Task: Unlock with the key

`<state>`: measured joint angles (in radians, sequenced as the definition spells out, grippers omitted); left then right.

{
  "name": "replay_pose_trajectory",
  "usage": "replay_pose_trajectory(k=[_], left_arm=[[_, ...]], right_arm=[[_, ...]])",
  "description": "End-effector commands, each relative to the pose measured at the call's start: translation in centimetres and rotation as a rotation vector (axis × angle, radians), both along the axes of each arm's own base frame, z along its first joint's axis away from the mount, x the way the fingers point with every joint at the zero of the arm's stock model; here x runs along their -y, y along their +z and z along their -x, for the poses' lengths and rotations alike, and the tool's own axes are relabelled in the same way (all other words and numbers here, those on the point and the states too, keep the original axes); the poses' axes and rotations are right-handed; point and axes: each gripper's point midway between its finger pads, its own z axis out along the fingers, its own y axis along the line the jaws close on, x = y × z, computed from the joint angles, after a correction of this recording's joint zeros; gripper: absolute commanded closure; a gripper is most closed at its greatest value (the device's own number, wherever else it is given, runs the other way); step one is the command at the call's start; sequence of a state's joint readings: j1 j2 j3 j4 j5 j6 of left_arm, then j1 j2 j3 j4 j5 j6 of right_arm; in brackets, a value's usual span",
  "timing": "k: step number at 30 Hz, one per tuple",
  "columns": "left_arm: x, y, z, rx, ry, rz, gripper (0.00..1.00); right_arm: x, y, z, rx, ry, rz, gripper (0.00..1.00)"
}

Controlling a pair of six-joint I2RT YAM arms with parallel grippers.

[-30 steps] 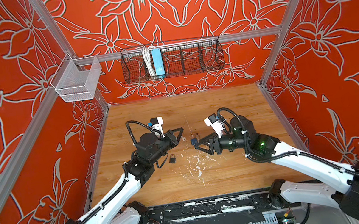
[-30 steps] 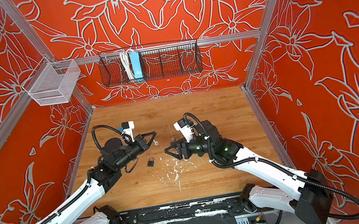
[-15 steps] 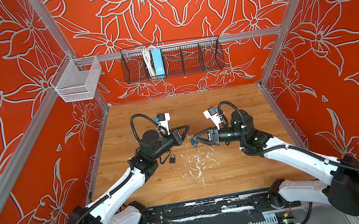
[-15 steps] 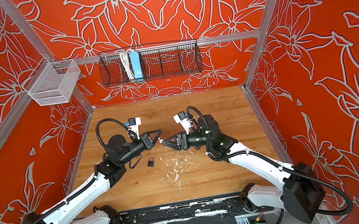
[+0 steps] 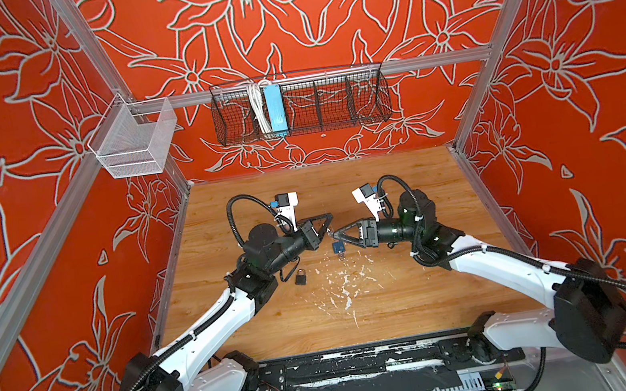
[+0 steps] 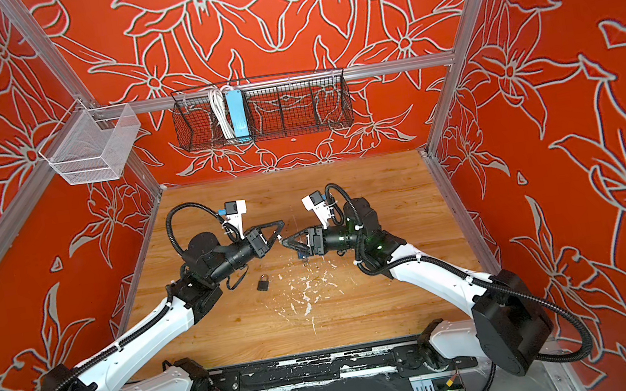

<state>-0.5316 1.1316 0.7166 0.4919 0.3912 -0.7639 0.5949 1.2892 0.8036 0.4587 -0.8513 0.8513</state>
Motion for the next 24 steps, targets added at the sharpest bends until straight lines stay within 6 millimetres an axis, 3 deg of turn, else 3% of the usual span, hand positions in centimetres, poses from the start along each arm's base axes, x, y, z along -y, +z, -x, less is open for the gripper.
replay_pose_trajectory(k=[1,11,24], left_arm=[[0.61,2.39,0.12,0.059,-0.029,0.042,1.00],[0.77,2.65,-0.30,0.058,-0.025,0.056,1.00],[1.04,2.96,-0.42,0.054,-0.034,0.073,1.00]], right_arm=[[-0.19,0.59,0.10,-0.003,0.034,-0.058,0.51],[-0.32,0.12,0.13,-0.014,0.047,-0.074,0.62],[-0.27,0.47,-0.19,-0.008,0.051,-0.101,0.83]])
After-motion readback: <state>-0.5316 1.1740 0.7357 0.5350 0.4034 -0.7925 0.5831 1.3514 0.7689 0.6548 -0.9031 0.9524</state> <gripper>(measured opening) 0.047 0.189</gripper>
